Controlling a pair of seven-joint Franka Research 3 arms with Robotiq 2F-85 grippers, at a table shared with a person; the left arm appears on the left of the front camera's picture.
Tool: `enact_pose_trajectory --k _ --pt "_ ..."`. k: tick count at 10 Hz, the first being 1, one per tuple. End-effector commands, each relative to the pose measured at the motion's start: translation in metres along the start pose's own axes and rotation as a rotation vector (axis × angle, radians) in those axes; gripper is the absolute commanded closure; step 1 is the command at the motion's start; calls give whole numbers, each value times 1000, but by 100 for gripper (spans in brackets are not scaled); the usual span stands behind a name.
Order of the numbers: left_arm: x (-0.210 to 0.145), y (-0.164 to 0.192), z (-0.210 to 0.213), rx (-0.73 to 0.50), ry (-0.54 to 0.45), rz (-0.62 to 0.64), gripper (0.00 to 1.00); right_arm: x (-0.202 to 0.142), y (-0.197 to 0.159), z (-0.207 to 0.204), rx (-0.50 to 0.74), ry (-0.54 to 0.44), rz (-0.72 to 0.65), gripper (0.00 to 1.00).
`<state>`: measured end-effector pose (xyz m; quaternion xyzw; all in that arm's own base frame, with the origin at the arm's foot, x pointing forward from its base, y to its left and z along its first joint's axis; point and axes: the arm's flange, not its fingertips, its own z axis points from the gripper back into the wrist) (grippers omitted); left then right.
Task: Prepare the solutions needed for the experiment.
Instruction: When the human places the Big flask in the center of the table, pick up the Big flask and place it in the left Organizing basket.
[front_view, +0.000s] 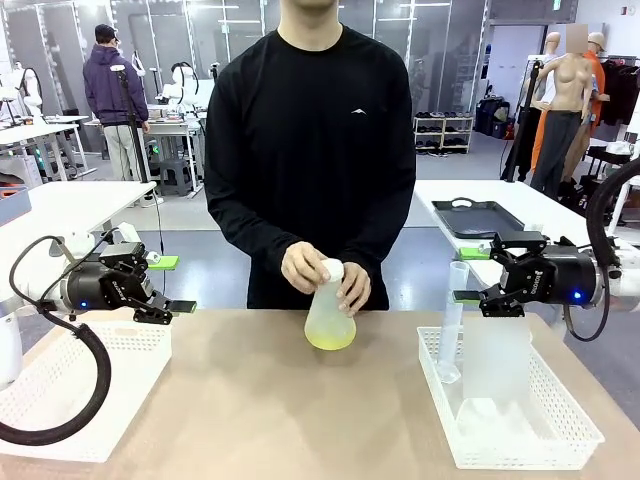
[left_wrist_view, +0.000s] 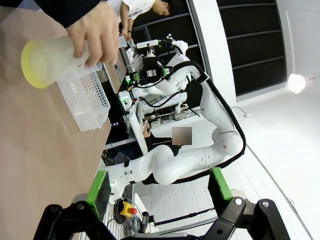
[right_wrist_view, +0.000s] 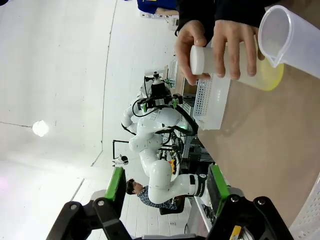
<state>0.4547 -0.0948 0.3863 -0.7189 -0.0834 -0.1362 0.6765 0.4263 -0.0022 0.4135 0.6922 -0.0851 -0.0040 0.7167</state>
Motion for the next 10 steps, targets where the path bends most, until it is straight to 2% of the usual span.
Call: enact_pose_trajectory --k 1,10 --pt "1 -1 -1 1 -4 -4 0 0 1 0 0 1 3 18" --pt "1 -1 -1 1 -4 -4 0 0 1 0 0 1 3 18"
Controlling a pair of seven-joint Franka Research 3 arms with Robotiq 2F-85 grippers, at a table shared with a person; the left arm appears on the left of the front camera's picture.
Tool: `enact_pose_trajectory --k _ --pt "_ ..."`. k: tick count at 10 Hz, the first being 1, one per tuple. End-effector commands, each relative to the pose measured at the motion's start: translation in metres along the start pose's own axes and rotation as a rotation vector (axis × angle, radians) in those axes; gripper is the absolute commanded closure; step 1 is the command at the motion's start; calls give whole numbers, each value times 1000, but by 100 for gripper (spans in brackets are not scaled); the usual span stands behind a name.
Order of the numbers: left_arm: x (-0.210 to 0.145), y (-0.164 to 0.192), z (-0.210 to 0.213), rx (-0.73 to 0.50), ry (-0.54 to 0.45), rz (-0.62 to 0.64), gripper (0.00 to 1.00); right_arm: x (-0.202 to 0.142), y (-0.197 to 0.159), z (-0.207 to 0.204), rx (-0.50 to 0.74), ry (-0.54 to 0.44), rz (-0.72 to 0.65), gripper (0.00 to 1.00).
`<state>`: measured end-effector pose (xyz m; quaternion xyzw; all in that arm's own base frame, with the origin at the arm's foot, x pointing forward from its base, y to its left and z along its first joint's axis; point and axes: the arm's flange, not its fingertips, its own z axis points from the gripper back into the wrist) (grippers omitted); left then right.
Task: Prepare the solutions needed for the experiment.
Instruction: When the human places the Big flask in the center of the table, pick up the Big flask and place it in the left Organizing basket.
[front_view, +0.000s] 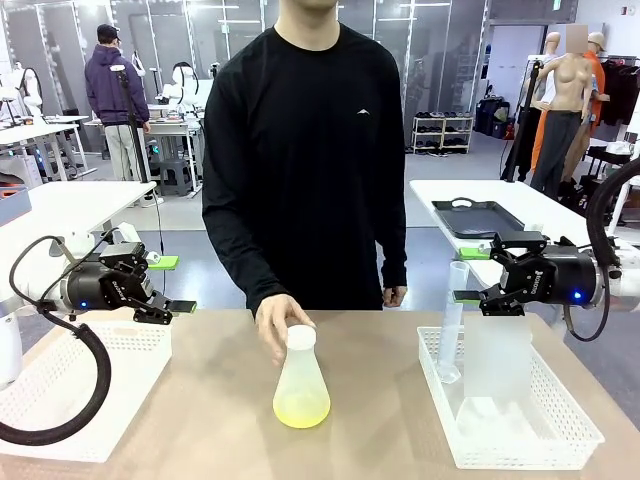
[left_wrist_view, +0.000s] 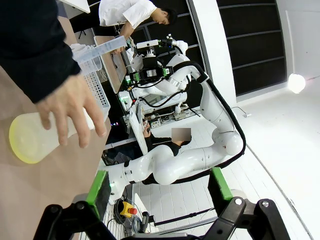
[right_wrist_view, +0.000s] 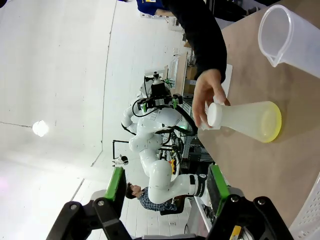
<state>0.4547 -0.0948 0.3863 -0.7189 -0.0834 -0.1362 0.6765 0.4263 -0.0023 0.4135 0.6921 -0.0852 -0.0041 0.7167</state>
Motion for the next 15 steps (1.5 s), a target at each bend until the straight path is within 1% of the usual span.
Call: enact_pose_trajectory --k 1,9,10,12,13,14,15 --pt "1 -1 -1 1 -4 -4 0 0 1 0 0 1 3 18" --pt "0 0 0 0 0 0 0 0 1 0 0 1 3 18" --pt "-1 -19 6 62 -50 -77 0 0 1 0 0 1 3 18" --pt "-4 -51 29 250 -114 -184 0 0 1 0 0 1 3 18" --pt "-4 -63 36 339 -110 -271 0 0 1 0 0 1 3 18" --pt "-1 -73 42 415 -66 -396 0 0 1 0 0 1 3 18" --pt "4 -81 48 447 -38 -548 0 0 1 0 0 1 3 18"
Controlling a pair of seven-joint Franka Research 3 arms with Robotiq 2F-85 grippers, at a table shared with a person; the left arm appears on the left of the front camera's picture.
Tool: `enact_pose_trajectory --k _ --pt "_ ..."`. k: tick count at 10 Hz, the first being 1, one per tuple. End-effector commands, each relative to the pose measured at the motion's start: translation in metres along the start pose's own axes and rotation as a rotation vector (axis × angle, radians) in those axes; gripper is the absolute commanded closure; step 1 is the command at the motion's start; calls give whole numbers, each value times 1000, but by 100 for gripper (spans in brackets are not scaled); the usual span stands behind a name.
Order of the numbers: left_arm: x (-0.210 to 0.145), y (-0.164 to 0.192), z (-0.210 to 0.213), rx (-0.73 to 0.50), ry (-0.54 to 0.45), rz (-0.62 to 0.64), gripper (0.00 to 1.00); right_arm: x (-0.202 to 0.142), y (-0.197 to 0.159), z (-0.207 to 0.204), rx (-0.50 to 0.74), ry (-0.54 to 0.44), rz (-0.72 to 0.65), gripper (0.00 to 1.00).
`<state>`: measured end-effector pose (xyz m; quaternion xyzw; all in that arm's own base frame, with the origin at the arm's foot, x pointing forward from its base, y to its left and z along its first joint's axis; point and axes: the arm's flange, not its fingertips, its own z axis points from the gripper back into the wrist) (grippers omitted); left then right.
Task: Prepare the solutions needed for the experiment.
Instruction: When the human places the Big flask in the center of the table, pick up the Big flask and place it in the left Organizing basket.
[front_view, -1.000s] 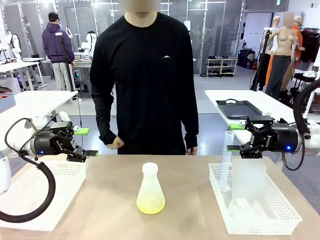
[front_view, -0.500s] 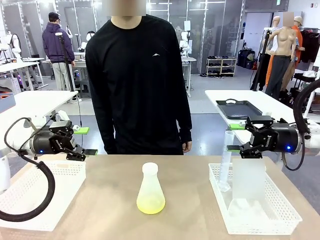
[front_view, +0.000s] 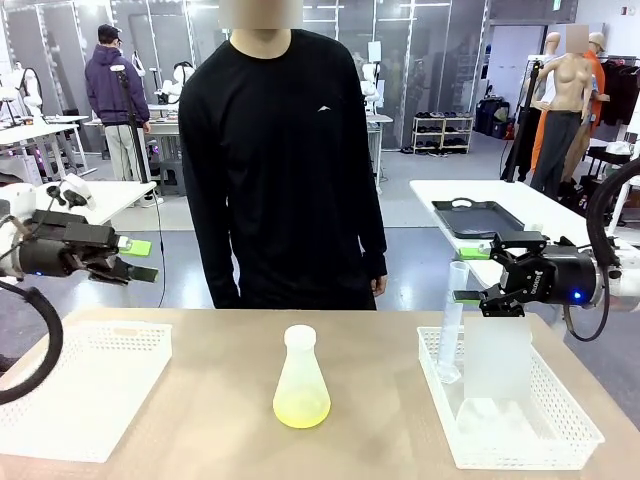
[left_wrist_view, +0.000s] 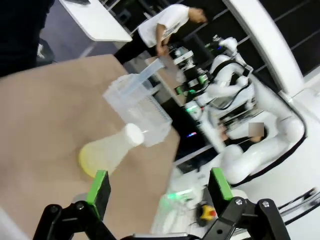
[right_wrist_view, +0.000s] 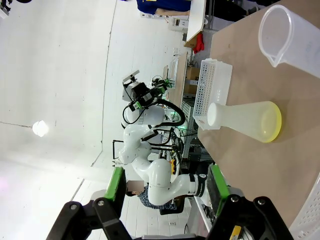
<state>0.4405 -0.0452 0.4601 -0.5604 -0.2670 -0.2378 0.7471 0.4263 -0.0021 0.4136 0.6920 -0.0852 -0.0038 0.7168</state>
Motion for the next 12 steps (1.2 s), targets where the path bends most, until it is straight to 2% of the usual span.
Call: enact_pose_trajectory --k 1,2,3,4,9,11,12 --pt "7 -3 17 212 29 -345 0 0 1 0 1 1 3 18" --pt "13 0 28 231 69 -442 0 0 1 0 1 1 3 18" --pt "16 4 37 227 104 -467 0 0 1 0 1 1 3 18" --pt "9 -6 18 135 67 -297 0 0 1 0 1 1 3 18" --pt "6 -1 22 127 63 -310 0 0 1 0 1 1 3 18" --pt "47 4 17 216 157 -704 0 0 1 0 1 1 3 18" --pt "60 -4 11 153 179 -885 0 0 1 0 1 1 3 18"
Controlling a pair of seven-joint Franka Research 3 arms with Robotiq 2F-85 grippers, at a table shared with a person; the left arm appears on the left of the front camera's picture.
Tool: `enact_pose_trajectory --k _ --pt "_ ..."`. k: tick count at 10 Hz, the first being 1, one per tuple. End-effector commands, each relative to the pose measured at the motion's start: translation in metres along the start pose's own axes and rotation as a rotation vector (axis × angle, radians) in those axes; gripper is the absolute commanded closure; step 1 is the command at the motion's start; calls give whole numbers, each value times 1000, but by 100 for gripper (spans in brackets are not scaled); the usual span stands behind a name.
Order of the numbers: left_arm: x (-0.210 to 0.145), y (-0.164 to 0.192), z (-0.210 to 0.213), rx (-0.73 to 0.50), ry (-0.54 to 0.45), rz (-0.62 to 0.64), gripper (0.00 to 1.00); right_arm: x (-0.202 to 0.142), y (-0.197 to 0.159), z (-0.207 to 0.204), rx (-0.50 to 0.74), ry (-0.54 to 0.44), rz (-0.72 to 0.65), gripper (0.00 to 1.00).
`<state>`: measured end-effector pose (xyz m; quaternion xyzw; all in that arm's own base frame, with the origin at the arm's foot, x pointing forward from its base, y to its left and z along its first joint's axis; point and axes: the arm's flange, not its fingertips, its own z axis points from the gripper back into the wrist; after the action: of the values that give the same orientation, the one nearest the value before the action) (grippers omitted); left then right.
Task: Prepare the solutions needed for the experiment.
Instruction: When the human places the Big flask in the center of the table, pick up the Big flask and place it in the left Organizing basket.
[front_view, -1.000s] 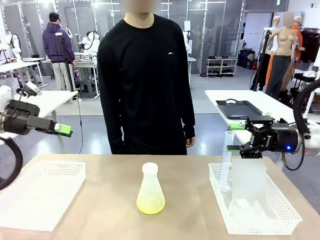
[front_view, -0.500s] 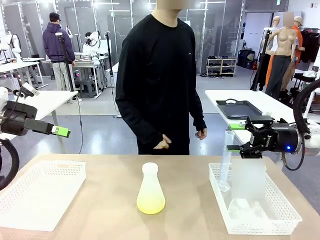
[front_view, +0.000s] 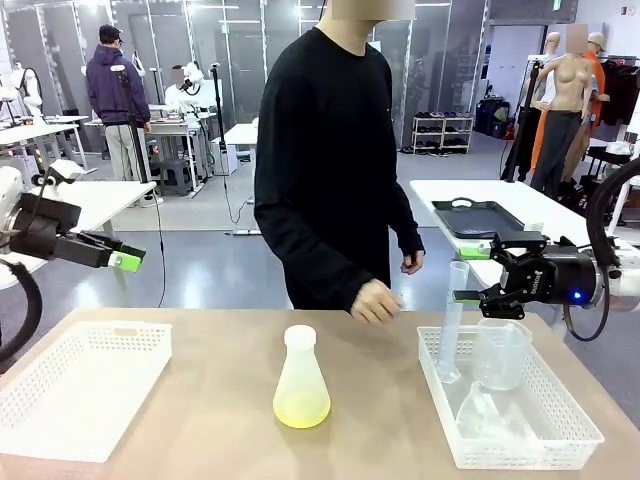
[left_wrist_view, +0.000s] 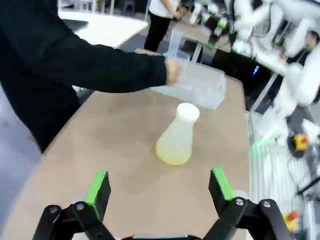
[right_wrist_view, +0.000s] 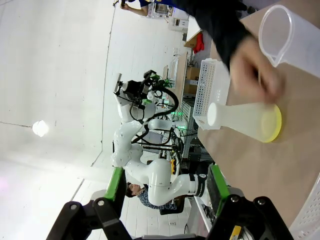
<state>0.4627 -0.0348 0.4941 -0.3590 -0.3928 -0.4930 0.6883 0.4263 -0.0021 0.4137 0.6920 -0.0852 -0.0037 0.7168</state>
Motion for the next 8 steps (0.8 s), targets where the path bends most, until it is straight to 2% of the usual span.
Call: enact_pose_trajectory --k 1,2,3,4,5,7,8 --pt "25 13 -7 -40 -23 -326 0 0 1 0 1 1 3 18" --pt "34 12 -7 -85 -52 -425 0 0 1 0 1 1 3 18" --pt "42 16 -7 -57 13 -488 0 0 1 0 1 1 3 18" --pt "44 27 -10 29 239 -504 0 0 1 0 1 1 3 18" --pt "42 34 -12 119 424 -502 0 0 1 0 1 1 3 18" --pt "28 50 -7 263 540 -438 0 0 1 0 1 1 3 18" --pt "20 54 -5 244 497 -392 0 0 1 0 1 1 3 18"
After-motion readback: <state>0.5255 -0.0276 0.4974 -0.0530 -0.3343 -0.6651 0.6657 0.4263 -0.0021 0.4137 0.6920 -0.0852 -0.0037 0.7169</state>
